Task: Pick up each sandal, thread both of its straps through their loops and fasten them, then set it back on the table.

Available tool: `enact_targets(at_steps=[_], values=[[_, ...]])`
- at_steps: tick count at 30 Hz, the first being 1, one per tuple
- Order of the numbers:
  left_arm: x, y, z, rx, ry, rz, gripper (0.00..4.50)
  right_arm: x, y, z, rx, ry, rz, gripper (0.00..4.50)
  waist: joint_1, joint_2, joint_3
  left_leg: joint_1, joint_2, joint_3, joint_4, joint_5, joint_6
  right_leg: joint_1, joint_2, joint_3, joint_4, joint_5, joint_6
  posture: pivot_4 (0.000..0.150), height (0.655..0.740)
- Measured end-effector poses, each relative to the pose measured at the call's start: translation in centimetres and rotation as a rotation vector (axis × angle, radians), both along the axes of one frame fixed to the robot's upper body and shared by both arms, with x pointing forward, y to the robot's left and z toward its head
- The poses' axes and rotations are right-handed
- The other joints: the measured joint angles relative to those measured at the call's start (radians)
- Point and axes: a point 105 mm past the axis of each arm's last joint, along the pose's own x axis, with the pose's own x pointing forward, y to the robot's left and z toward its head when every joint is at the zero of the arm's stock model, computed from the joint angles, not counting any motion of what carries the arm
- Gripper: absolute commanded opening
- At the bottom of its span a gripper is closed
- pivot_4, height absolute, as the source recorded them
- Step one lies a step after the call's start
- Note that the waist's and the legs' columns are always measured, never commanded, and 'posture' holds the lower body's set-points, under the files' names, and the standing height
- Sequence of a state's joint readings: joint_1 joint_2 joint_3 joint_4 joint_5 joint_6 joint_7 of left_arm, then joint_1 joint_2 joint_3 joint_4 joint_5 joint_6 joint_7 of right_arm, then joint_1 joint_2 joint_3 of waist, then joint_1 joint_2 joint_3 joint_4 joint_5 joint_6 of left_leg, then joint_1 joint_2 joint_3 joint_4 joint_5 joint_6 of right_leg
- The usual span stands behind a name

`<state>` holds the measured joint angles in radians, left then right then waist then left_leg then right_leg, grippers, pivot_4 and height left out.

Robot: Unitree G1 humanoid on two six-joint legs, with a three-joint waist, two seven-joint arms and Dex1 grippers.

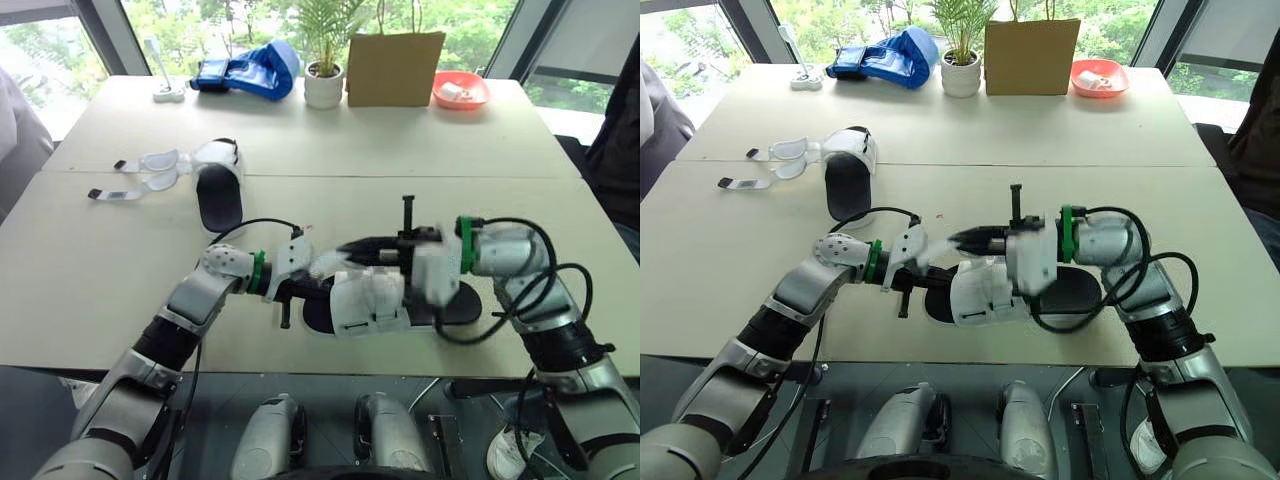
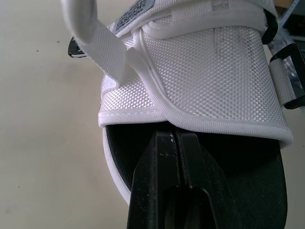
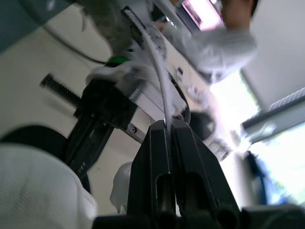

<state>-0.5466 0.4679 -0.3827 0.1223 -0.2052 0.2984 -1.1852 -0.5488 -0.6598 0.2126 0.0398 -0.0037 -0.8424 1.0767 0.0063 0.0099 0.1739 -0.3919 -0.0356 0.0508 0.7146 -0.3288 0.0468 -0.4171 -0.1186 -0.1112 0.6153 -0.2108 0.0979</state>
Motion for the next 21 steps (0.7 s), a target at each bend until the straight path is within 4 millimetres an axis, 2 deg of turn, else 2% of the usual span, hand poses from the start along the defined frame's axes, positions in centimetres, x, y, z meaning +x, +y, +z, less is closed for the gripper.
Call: enact_targets(at_steps=[2,4,5,6,8,11,13,14,17,18,20,21], values=[[0.0,0.0,-0.1,0.002,0.002,-0.006,0.00,-0.5,-0.5,-1.1,-0.093,-0.182,0.103,0.01,-0.001,0.000,0.000,0.002,0.000,-0.001,-0.001,0.000,0.000,0.003,0.000,0.000,-0.001,-0.001,0.000,0.150,0.7214],[0.0,0.0,0.0,0.005,0.001,-0.013,0.00,-0.9,-1.2,-2.5,-0.156,-0.265,0.174,0.01,0.000,0.000,0.000,0.002,0.000,-0.002,-0.001,0.000,0.000,0.003,0.000,0.000,-0.001,-0.001,0.000,0.150,0.7214],[0.1,0.0,0.0,0.006,0.001,-0.015,0.00,-1.0,-1.4,-3.1,-0.166,-0.269,0.187,0.57,0.000,0.000,0.000,0.002,0.000,-0.002,-0.001,0.000,-0.001,0.003,0.000,0.000,-0.001,-0.001,0.000,0.150,0.7214],[0.1,0.0,0.0,0.007,-0.001,-0.019,0.00,-1.0,-1.5,-3.7,-0.171,-0.256,0.195,0.93,0.000,0.000,0.000,0.003,0.001,-0.002,-0.001,0.000,-0.001,0.004,0.000,0.000,-0.001,0.000,0.000,0.150,0.7214],[0.1,0.0,-0.1,0.008,-0.001,-0.022,0.00,-1.0,-1.4,-4.0,-0.157,-0.248,0.202,1.84,0.000,0.000,0.000,0.003,0.001,-0.002,-0.001,0.000,-0.001,0.005,-0.001,0.000,-0.001,0.000,0.000,0.150,0.7214],[0.2,-0.2,-0.1,0.012,-0.001,-0.027,0.00,-1.1,-1.4,-3.3,-0.143,-0.293,0.215,3.39,0.002,0.000,0.000,0.006,0.001,-0.003,-0.001,0.000,-0.001,0.008,-0.001,-0.001,-0.002,-0.001,-0.001,0.150,0.7214],[0.2,-0.5,0.0,0.014,-0.003,-0.034,0.00,-1.9,-2.4,-2.4,-0.151,-0.296,0.190,4.36,0.012,0.001,0.000,0.005,0.000,-0.006,-0.001,0.000,-0.002,0.009,-0.003,-0.002,-0.003,-0.001,-0.001,0.150,0.7214],[0.3,-0.4,0.0,0.016,-0.002,-0.035,0.00,-2.6,-3.1,-2.0,-0.152,-0.274,0.162,4.36,0.016,0.001,0.000,0.005,0.000,-0.006,-0.001,0.000,-0.002,0.009,-0.004,-0.002,-0.004,-0.001,-0.001,0.150,0.7214],[0.4,-0.1,0.0,0.026,0.001,-0.036,0.00,-3.7,-4.9,-1.2,-0.149,-0.101,0.005,4.36,0.009,0.001,0.000,0.005,0.000,-0.006,-0.001,0.000,-0.002,0.009,-0.005,-0.002,-0.005,-0.001,-0.001,0.150,0.7214],[0.4,-0.1,0.0,0.028,-0.001,-0.038,0.00,-4.0,-5.4,-1.1,-0.131,0.012,-0.066,4.36,0.009,0.002,0.000,0.005,0.000,-0.007,-0.001,0.000,-0.002,0.009,-0.006,-0.003,-0.005,-0.001,-0.001,0.150,0.7214],[0.4,-0.1,-0.1,0.027,0.000,-0.038,0.00,-4.5,-6.3,-1.1,-0.054,0.338,-0.242,4.36,0.010,0.004,0.001,0.005,0.001,-0.008,-0.001,-0.001,-0.001,0.009,-0.008,-0.004,-0.005,-0.003,-0.005,0.150,0.7214],[0.4,-0.1,0.0,0.028,0.000,-0.039,0.00,-4.8,-6.9,-1.2,-0.002,0.562,-0.346,4.36,0.009,0.005,0.000,0.005,0.001,-0.009,-0.001,-0.001,0.000,0.010,-0.009,-0.005,-0.004,-0.003,-0.006,0.150,0.7214]])
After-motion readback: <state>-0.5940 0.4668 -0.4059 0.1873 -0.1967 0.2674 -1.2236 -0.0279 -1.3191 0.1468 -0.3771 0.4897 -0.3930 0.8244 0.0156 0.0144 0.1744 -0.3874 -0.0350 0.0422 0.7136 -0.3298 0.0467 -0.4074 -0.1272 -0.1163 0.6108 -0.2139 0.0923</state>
